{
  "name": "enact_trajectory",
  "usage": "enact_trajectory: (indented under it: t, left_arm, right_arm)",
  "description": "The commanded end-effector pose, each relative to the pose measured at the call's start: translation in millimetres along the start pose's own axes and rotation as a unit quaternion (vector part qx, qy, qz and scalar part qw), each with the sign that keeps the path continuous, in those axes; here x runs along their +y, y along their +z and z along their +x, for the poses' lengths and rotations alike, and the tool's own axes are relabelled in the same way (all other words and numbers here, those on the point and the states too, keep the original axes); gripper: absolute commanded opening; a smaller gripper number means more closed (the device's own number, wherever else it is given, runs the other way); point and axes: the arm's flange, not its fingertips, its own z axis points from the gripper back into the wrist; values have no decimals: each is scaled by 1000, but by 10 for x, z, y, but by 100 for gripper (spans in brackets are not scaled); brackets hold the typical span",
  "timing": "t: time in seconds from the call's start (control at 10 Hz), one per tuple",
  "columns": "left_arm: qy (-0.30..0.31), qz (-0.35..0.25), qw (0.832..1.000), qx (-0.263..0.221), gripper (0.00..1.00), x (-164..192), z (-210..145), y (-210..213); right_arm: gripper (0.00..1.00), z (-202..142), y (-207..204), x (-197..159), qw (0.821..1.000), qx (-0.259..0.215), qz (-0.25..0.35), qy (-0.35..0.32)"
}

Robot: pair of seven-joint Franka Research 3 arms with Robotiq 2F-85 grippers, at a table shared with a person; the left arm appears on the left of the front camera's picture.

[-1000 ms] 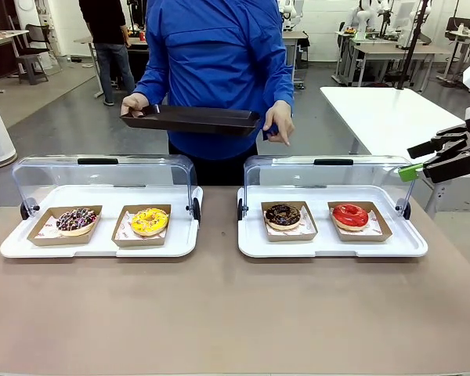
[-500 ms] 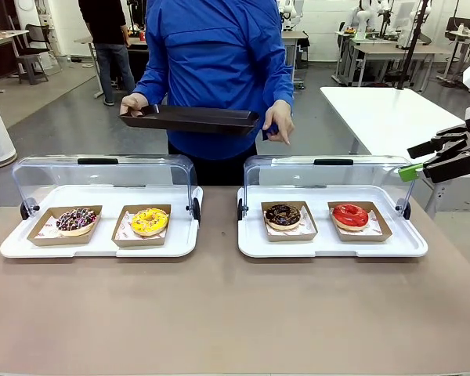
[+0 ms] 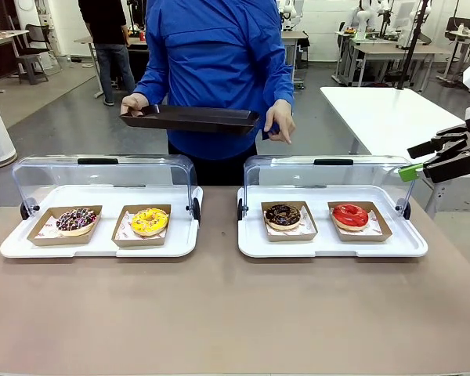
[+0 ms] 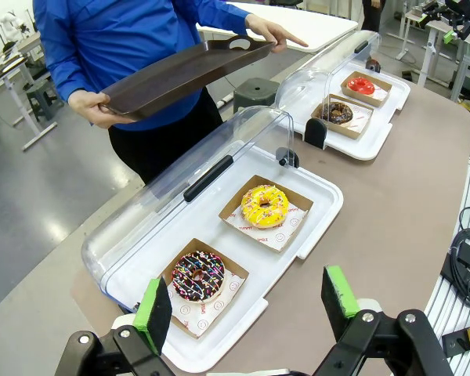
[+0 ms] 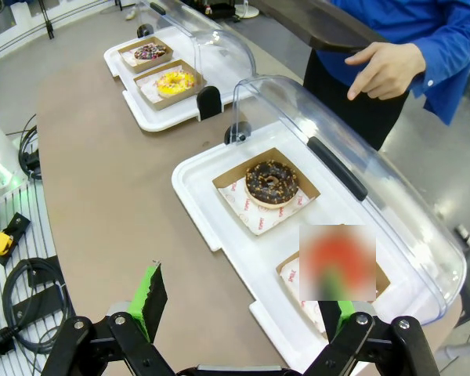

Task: Provide the desired donut to the person.
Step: Pick up and lift the Paper togo box containing the Donut pointed at by the person.

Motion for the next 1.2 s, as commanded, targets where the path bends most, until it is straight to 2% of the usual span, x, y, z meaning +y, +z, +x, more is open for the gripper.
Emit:
enact_trajectory:
  t: [0.0, 0.3, 0.5, 0.6, 0.7, 0.8, 0.9, 1.0, 1.1]
  left_arm:
    - [2, -3, 1000, -1, 100, -6, 0, 3]
    - [2, -3, 1000, -1, 100, -6, 0, 3]
    - [2, -3, 1000, -1, 100, -6, 0, 3]
    - [2, -3, 1000, -1, 100, -6, 0, 3]
    - [2, -3, 1000, -1, 100, -6, 0, 3]
    - [2, -3, 1000, -1, 100, -6, 0, 3]
    - [2, -3, 1000, -1, 100, -6, 0, 3]
    - [2, -3, 1000, -1, 100, -6, 0, 3]
    - [2, -3, 1000, -1, 100, -6, 0, 3]
  right_arm:
    - [100, 181, -145, 15, 1000, 7, 7, 29]
    - [100, 700, -1038, 235, 985, 125, 41, 114]
    - [100, 786, -1647, 491, 963, 192, 55, 180]
    - [100, 738, -1931, 617, 946, 230, 69, 218]
    - [100, 665, -2076, 731, 933, 251, 79, 245]
    - [100, 583, -2132, 827, 928, 258, 85, 254]
    - [100, 561, -2100, 828, 940, 237, 69, 234]
    - [100, 587, -2194, 841, 932, 247, 101, 245]
    - [100, 587, -2194, 841, 932, 247, 101, 245]
